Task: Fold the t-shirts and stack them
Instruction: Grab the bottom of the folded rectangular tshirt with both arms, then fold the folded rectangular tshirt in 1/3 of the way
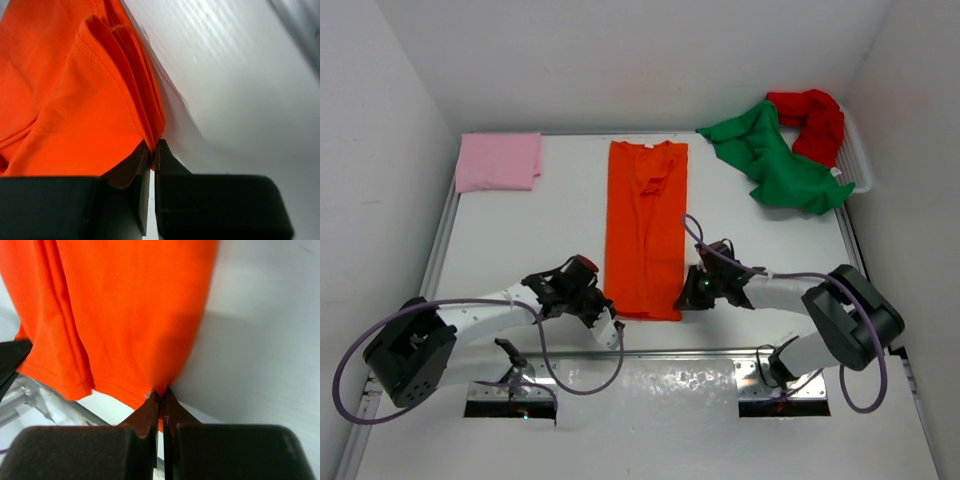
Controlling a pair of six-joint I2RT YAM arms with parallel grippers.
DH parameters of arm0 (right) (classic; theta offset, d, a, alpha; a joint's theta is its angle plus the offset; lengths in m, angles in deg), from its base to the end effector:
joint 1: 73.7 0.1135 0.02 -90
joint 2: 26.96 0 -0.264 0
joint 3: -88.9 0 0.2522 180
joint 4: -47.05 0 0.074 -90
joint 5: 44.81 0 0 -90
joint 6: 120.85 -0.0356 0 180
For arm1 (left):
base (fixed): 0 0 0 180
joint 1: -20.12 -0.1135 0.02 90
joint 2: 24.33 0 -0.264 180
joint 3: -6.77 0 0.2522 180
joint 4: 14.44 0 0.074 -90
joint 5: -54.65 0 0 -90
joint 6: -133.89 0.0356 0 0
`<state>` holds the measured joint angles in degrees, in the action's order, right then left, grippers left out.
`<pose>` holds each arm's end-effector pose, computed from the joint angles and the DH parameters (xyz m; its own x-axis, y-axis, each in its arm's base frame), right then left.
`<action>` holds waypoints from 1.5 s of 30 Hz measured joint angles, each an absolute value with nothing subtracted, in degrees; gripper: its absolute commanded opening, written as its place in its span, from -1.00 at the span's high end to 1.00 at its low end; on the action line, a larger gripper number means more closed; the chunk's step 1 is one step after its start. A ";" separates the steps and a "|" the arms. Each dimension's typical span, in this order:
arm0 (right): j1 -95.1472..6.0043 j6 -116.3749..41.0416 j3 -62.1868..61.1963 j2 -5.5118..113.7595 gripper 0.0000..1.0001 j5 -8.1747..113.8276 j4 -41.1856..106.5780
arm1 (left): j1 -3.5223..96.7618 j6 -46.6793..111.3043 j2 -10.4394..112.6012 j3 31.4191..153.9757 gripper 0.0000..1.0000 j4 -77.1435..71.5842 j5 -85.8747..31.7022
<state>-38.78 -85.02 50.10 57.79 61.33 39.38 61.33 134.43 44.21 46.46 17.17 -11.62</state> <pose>0.1873 0.1428 0.1080 -0.9419 0.2923 -0.1658 0.1342 0.7795 0.6119 0.1387 -0.1405 0.1448 0.7585 0.5526 -0.3455 0.6474 -0.5784 0.4963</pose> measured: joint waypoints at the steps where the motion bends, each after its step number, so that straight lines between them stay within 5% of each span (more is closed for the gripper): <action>1: -39.31 -84.17 50.76 56.61 1.00 61.39 38.31 | 62.58 132.01 43.94 46.46 1.00 16.84 -11.56; 12: -43.11 -76.65 52.42 48.05 1.00 64.21 26.55 | 67.43 113.74 42.63 47.79 1.00 16.47 -11.14; 18: -47.61 -74.07 41.40 48.70 1.00 65.94 20.76 | 61.00 104.25 43.16 57.89 1.00 17.61 -11.62; 36: -59.57 -68.13 3.74 76.68 1.00 66.66 19.49 | 42.62 95.81 80.73 104.25 1.00 25.89 -14.73; 45: -61.62 -68.13 -1.76 85.70 1.00 68.30 18.77 | 42.21 93.80 83.59 105.37 1.00 26.07 -15.88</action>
<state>-61.62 -68.13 -1.76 85.70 68.30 18.77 42.21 93.80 83.59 105.37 26.07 -15.88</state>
